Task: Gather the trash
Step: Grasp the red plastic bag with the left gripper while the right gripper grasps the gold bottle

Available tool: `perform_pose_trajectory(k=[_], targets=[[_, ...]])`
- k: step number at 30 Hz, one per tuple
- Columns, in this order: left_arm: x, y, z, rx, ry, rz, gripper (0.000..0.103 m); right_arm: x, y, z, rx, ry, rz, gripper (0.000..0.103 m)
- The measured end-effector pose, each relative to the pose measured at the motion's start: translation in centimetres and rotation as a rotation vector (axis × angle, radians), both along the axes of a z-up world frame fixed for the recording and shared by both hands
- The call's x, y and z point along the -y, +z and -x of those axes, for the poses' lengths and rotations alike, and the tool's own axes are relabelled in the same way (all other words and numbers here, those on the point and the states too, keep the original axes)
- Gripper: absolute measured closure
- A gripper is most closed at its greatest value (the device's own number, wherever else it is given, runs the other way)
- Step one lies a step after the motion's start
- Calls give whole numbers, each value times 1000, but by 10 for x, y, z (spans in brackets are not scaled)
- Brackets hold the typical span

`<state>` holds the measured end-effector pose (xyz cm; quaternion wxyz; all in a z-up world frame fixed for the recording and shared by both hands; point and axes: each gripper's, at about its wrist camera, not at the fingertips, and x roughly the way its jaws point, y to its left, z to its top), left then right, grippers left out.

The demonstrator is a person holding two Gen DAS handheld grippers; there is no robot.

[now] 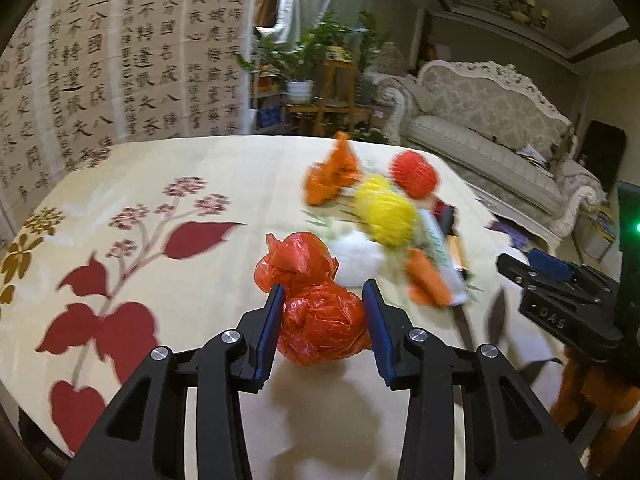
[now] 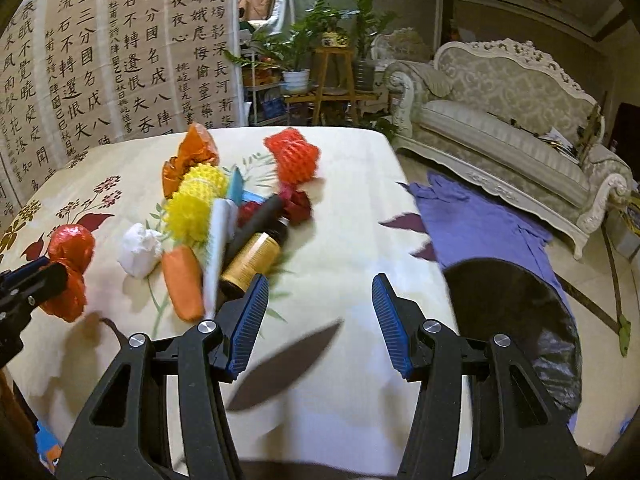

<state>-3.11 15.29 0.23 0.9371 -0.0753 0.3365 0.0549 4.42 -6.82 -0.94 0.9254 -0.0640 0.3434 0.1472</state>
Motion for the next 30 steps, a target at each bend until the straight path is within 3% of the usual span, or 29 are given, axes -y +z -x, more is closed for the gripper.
perform_pose_trajectory(k=[6, 12, 19, 30], targets=[[-38, -6, -10, -14, 80, -15, 62, -25, -4, -21, -45, 27, 7, 50], [-53, -14, -18, -28, 91, 8, 62, -35, -16, -33, -95, 18, 74, 56], [-52, -19, -23, -35, 75, 18, 62, -33, -24, -37, -132, 23, 88, 77], [-32, -10, -18, 1, 43, 23, 62, -14, -19, -16, -116, 22, 64, 79]])
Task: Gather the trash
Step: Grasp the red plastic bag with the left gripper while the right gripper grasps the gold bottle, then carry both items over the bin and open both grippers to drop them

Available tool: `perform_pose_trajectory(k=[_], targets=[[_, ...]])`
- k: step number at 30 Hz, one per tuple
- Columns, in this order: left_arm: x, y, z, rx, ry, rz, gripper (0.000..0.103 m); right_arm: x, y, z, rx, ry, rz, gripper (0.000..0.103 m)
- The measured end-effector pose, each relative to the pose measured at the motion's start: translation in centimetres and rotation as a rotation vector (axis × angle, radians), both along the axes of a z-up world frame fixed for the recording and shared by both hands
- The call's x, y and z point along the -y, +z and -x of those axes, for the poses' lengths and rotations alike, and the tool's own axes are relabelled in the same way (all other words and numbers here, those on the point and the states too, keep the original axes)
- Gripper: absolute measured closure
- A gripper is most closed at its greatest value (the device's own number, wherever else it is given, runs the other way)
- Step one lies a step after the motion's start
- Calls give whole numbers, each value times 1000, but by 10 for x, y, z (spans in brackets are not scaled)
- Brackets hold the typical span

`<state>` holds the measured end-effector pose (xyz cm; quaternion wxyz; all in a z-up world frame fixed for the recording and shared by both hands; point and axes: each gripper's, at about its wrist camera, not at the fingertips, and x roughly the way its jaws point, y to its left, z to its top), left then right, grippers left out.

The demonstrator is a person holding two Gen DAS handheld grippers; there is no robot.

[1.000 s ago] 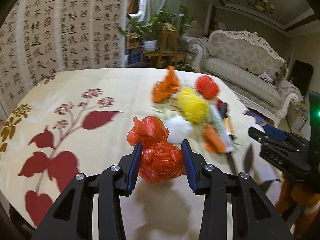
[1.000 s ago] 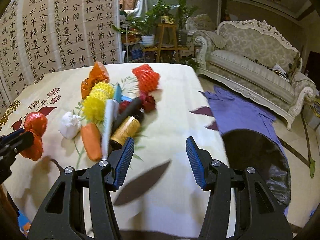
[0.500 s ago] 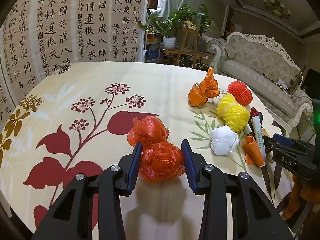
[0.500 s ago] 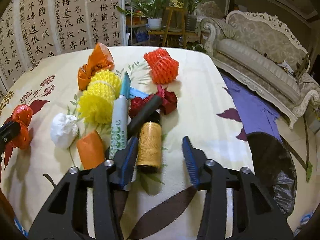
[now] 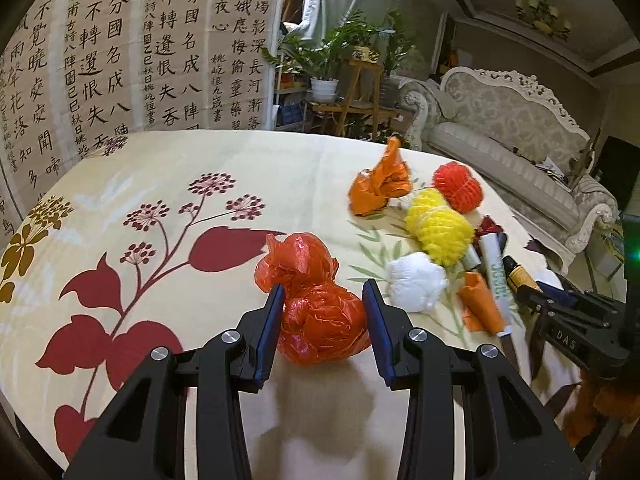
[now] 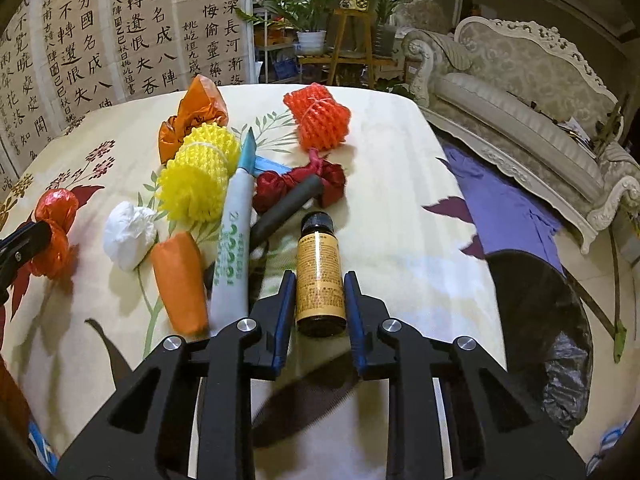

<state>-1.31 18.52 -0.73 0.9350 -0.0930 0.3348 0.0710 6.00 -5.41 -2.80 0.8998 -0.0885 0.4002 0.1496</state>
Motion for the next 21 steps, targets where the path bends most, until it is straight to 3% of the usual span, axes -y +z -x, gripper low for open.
perform_pose_trajectory(k=[11, 21], targets=[[60, 15, 4, 54, -132, 20, 62, 50, 15, 23, 56, -83, -12, 80], [141, 22, -9, 87, -324, 20, 62, 123, 24, 35, 108, -252, -8, 80]])
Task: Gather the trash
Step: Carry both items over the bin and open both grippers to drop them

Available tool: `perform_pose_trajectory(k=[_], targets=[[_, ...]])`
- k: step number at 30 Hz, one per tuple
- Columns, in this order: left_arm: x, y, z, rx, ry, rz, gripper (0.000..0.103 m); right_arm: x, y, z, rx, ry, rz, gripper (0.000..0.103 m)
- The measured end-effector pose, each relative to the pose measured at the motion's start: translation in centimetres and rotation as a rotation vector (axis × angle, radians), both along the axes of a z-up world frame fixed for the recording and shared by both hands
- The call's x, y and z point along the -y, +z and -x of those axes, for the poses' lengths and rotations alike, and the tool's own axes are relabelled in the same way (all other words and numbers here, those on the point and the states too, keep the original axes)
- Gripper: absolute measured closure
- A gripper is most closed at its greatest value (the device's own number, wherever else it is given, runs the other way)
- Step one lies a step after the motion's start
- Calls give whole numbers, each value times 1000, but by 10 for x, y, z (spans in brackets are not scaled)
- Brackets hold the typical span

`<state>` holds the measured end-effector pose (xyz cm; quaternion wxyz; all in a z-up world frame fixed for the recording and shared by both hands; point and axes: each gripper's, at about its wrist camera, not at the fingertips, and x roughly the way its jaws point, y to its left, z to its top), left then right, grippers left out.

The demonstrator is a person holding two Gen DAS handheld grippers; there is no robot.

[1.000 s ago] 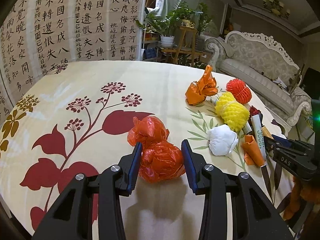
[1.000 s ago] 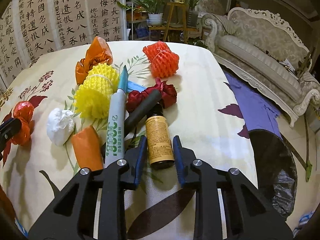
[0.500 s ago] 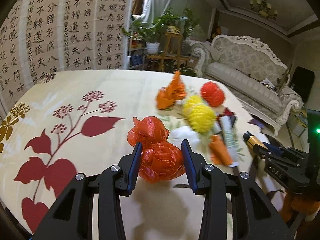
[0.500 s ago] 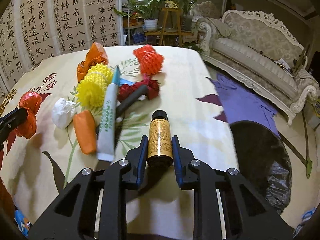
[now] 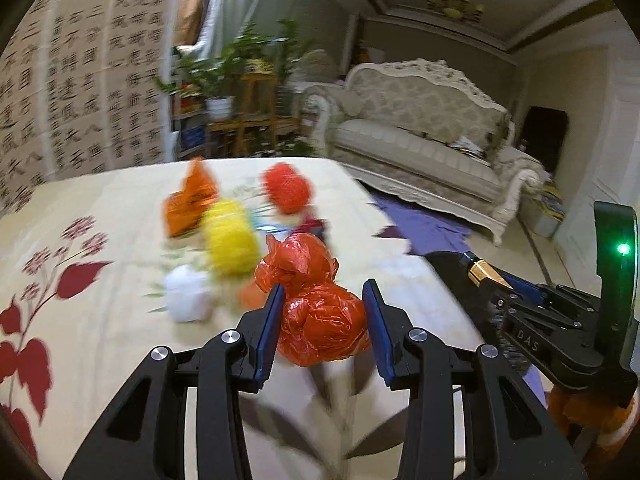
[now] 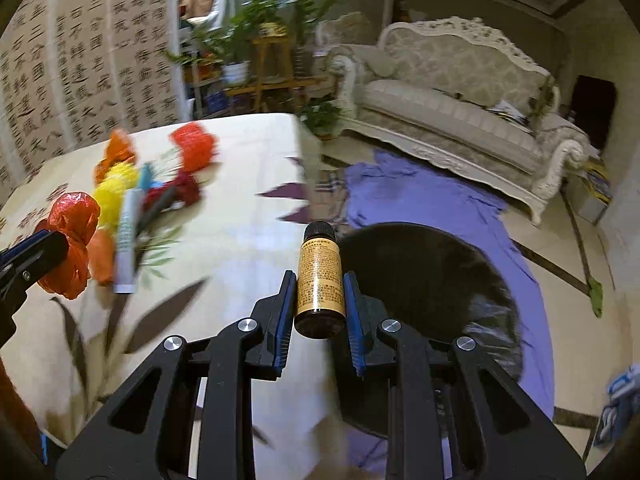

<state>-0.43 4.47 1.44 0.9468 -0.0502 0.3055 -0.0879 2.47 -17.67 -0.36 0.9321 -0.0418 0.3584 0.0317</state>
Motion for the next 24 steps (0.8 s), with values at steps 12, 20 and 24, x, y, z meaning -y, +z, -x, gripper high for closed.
perform_pose_trajectory(k=[12, 20, 24], targets=[[89, -9, -29, -4, -153, -33, 62, 74, -8, -3, 23, -149, -20, 80], [126, -14, -50, -11, -187, -69, 62, 99, -15, -14, 25, -168, -52, 80], [139, -16, -60, -10, -198, -86, 62, 105, -19, -20, 22, -171, -61, 80]])
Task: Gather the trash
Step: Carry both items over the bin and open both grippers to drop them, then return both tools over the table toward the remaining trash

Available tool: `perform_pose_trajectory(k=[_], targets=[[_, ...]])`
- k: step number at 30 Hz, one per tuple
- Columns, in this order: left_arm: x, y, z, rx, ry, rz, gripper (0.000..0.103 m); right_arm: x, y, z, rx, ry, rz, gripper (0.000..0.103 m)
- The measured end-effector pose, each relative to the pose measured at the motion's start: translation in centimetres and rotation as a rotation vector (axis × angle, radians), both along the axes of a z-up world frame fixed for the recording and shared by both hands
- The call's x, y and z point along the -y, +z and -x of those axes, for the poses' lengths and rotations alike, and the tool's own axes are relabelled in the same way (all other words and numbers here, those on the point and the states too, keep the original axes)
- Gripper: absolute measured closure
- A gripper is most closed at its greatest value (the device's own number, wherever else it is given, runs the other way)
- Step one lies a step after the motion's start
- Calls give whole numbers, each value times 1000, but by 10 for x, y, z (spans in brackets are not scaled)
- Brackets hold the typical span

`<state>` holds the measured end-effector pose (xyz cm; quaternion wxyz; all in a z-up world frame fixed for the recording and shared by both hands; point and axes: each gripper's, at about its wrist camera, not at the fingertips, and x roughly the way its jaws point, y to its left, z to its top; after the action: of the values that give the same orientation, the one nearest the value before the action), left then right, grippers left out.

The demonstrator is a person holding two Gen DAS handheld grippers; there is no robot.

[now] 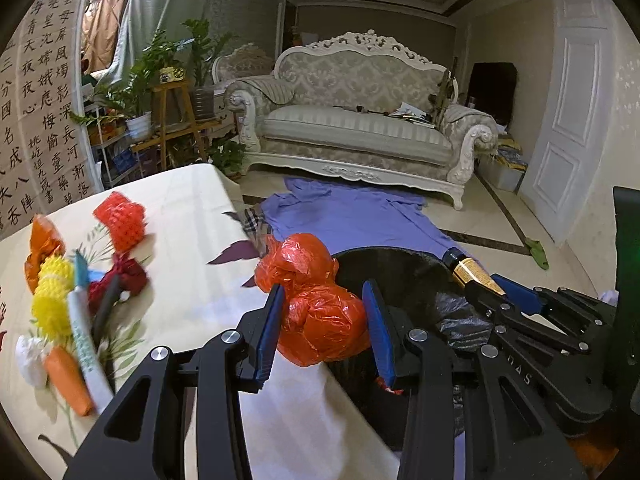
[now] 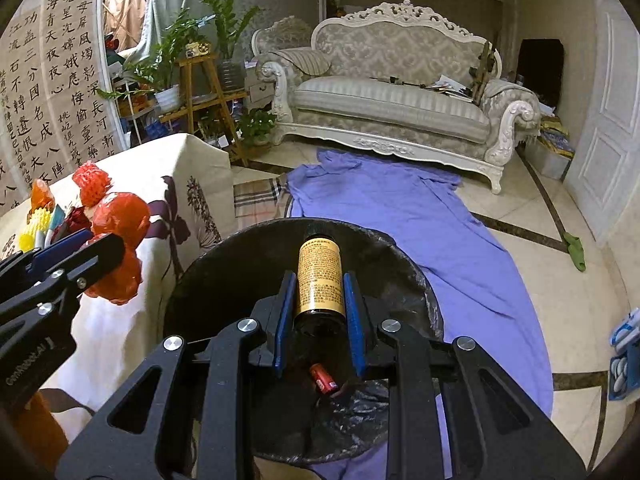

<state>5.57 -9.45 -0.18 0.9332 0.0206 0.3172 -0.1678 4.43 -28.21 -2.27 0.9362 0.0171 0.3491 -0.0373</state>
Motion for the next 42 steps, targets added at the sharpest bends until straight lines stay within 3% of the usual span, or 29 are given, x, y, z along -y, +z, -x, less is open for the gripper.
perform_pose_trajectory(k=[7, 11, 18, 27, 29, 42], targets=[[17, -9, -12, -27, -25, -21, 60, 11, -5, -9, -2, -7, -20, 78], [14, -12, -16, -52, -3, -10, 36, 18, -7, -9, -4, -25, -29, 65], [6, -10, -16, -52, 29, 0, 34, 19, -6, -5, 6, -47, -24, 57], [-4, -4, -10, -21, 71, -23, 31, 15, -3, -2, 5, -45, -16, 55], [-10, -2, -8, -19, 88, -22, 31, 11, -2, -3, -11, -31, -14, 48], [-89, 10, 13, 3, 249, -40, 30, -60, 5, -3, -11, 120, -14, 48]])
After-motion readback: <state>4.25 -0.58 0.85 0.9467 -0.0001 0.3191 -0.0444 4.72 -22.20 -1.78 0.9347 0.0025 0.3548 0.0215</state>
